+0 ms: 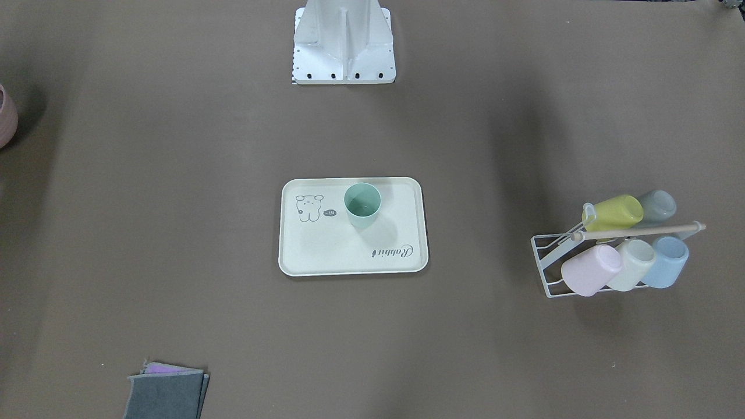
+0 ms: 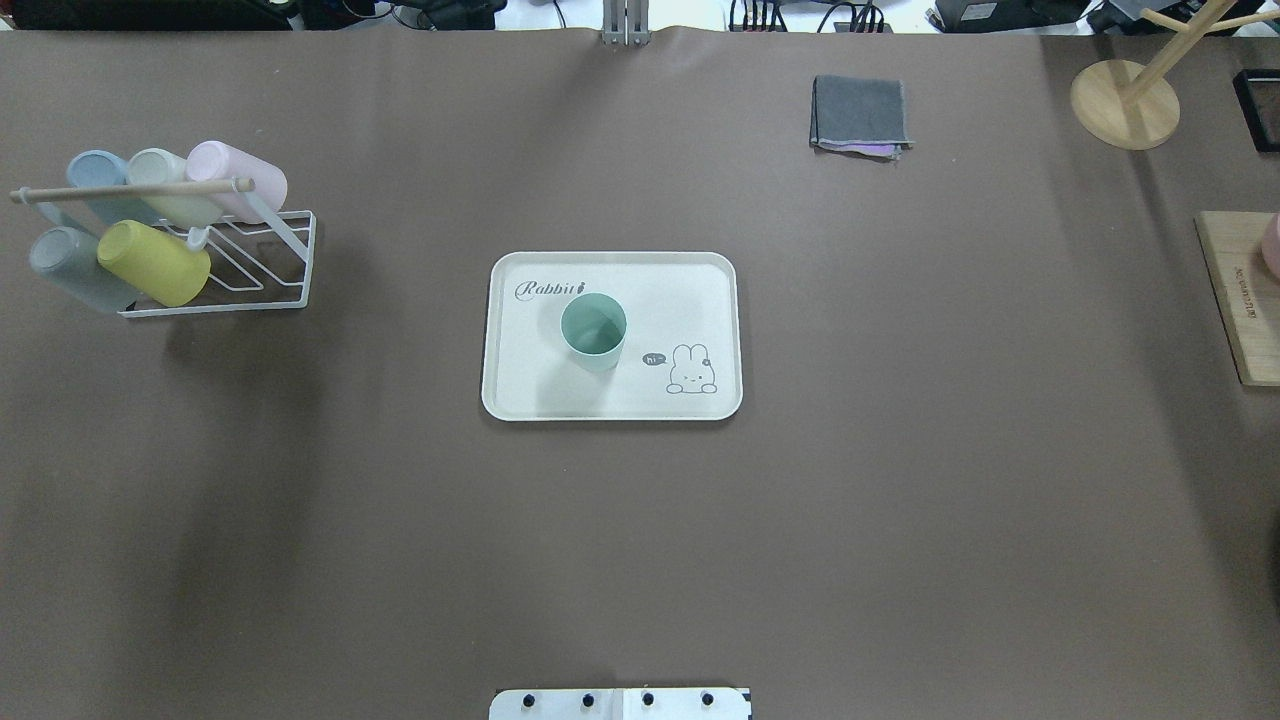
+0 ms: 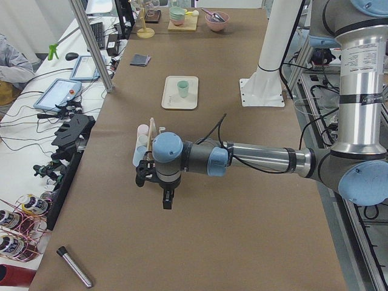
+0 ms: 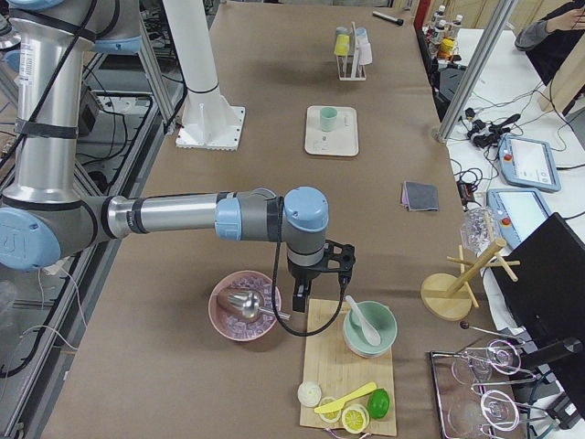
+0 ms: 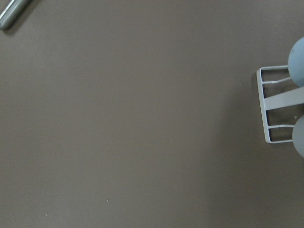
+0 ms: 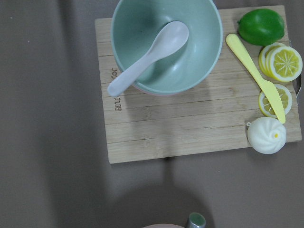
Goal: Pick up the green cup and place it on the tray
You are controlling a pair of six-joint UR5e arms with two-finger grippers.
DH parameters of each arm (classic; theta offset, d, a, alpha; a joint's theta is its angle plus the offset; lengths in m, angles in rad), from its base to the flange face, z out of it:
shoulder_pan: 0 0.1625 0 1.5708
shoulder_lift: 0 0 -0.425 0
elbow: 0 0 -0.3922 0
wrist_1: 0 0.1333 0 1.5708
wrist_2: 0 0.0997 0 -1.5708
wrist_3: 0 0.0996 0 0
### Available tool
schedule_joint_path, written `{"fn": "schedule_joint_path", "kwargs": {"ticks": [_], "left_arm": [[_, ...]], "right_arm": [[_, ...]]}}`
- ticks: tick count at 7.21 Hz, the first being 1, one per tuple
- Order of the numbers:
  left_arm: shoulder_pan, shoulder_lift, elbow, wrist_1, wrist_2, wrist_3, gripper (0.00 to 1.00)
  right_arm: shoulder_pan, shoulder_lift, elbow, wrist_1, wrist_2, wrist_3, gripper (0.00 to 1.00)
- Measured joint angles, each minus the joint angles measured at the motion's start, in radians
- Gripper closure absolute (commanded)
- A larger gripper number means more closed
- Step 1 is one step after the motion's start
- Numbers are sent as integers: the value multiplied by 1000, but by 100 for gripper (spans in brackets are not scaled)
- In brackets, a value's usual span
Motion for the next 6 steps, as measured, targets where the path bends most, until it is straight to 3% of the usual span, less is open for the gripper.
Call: {"fn": "schedule_joint_path", "kwargs": {"ticks": [6], "left_arm": [[-5,16,11,10,-14,5,2]], "right_arm": [[0,-2,1,0,1,-1,0]]}}
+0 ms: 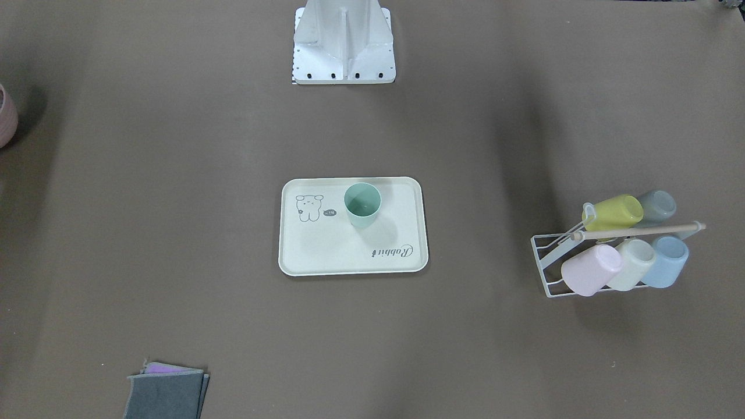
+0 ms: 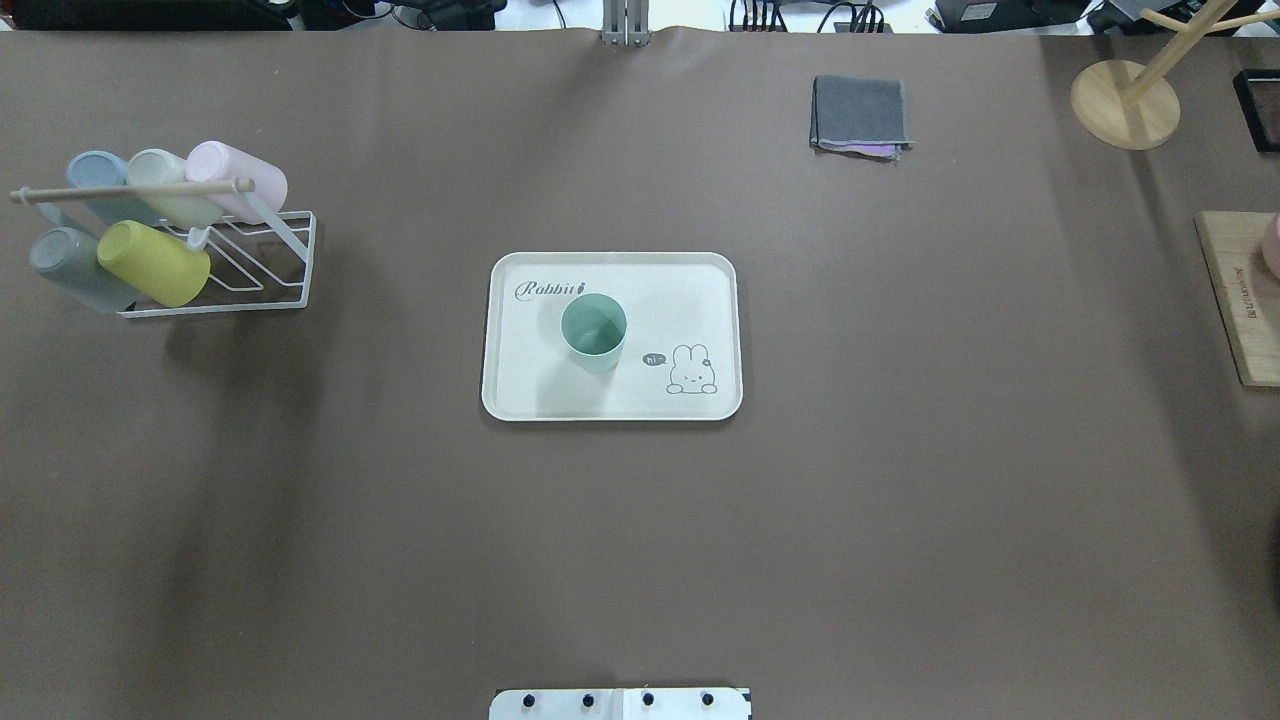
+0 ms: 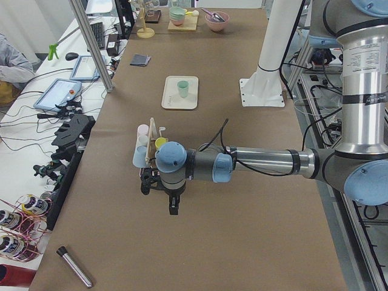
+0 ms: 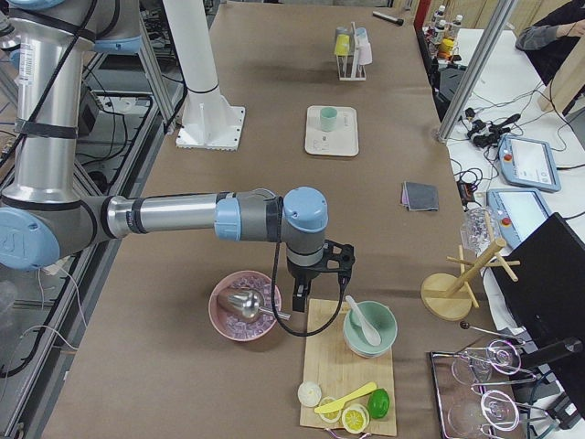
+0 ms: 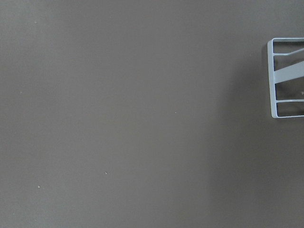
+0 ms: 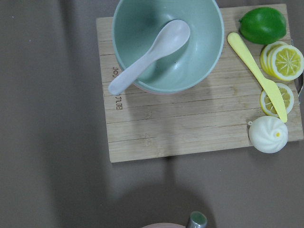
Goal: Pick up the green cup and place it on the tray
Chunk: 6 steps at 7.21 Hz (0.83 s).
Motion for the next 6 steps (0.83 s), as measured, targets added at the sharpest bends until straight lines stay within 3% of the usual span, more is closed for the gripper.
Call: {"fn": "schedule_joint_path", "kwargs": {"ticks": [6], "left_arm": [[6,-15,57,10,-27,5,2]], "right_arm": [[0,-18,13,0,7,-9,0]]}}
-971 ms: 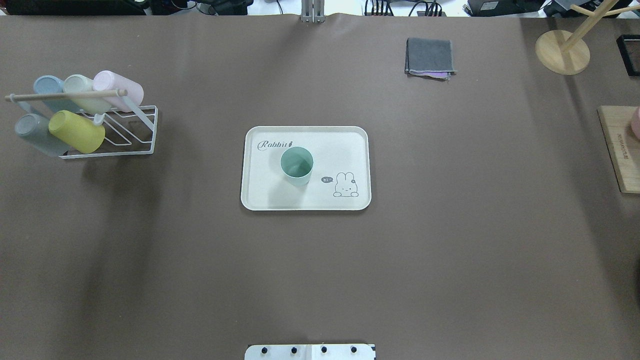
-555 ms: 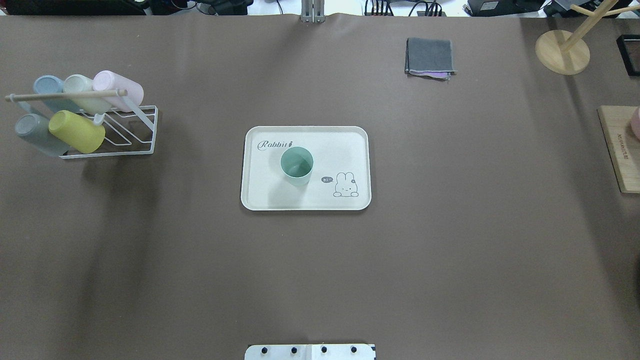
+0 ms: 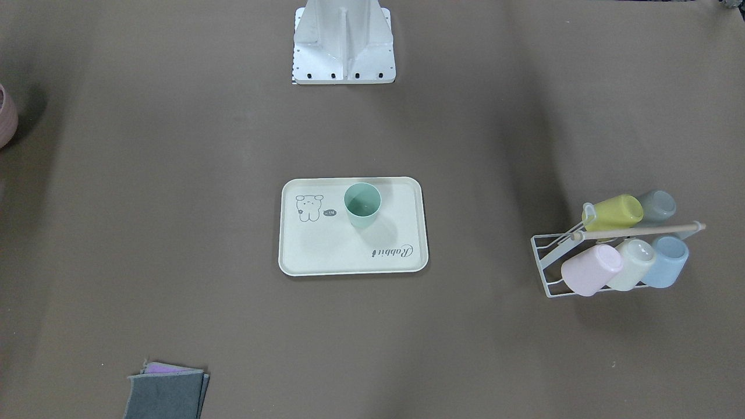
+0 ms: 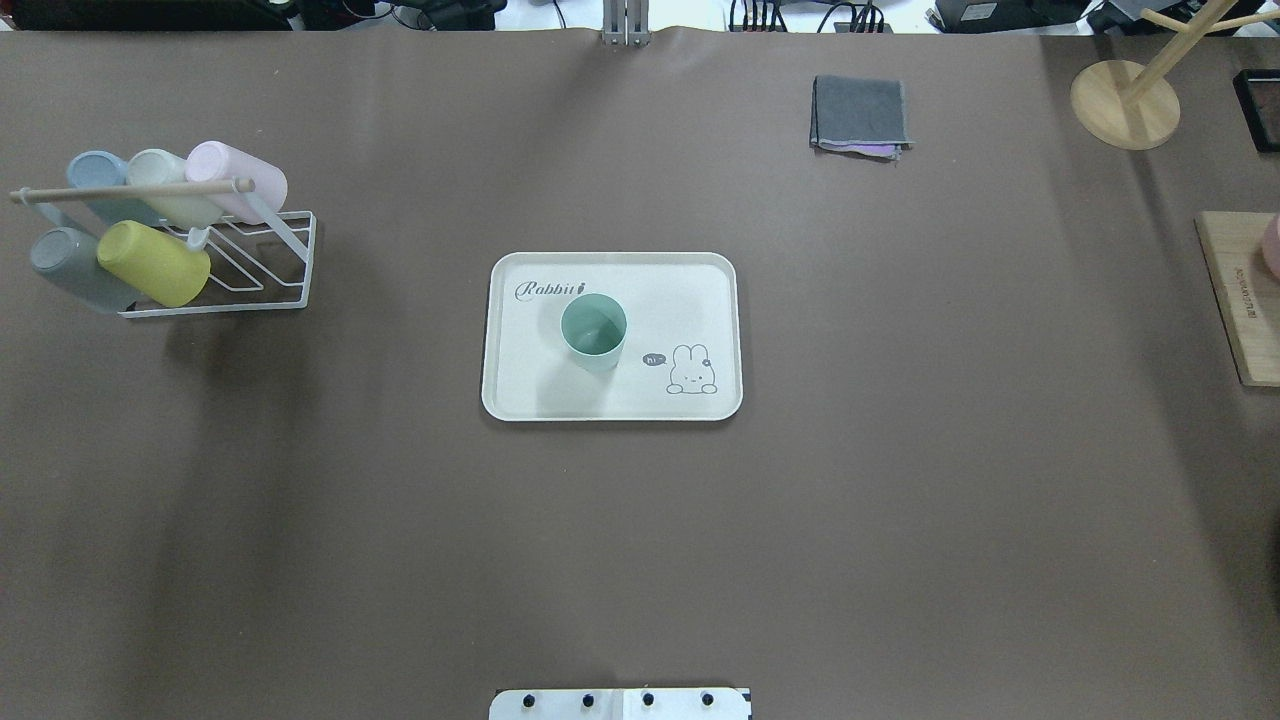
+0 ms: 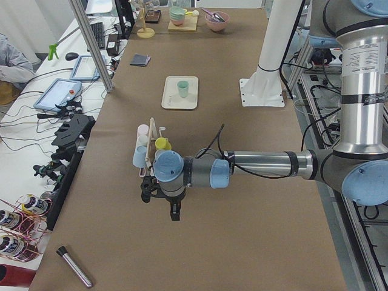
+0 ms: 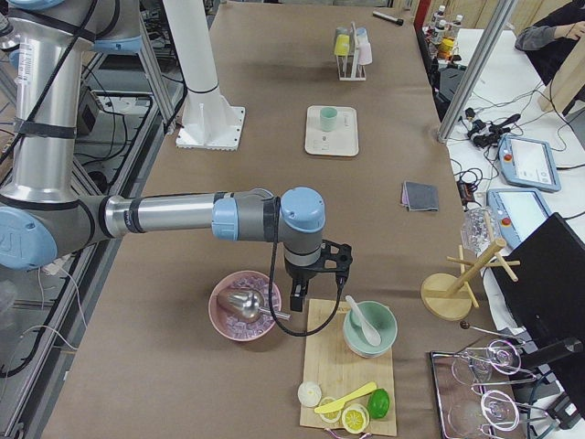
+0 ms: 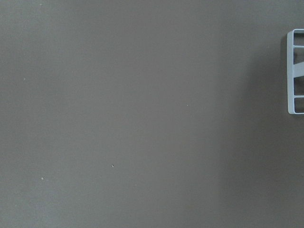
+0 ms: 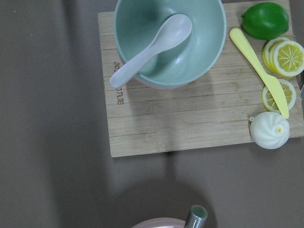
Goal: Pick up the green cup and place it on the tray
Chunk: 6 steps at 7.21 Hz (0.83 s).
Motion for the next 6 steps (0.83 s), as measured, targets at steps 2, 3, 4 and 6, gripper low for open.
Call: {"fn": "schedule_joint_path", "kwargs": {"ticks": [2,3,4,6], "left_arm": [[-2,5,-1,2,-33,0,2],[-3,9,-1,3,-37,1,2],[-3,10,0,3,-39,1,2],[-4,13,1,2,-39,1,2]], "right_arm": [[0,-3,1,0,1,0,0],[0,-3,1,0,1,0,0],[0,-3,1,0,1,0,0],[0,-2,3,0,2,-1,0]]}}
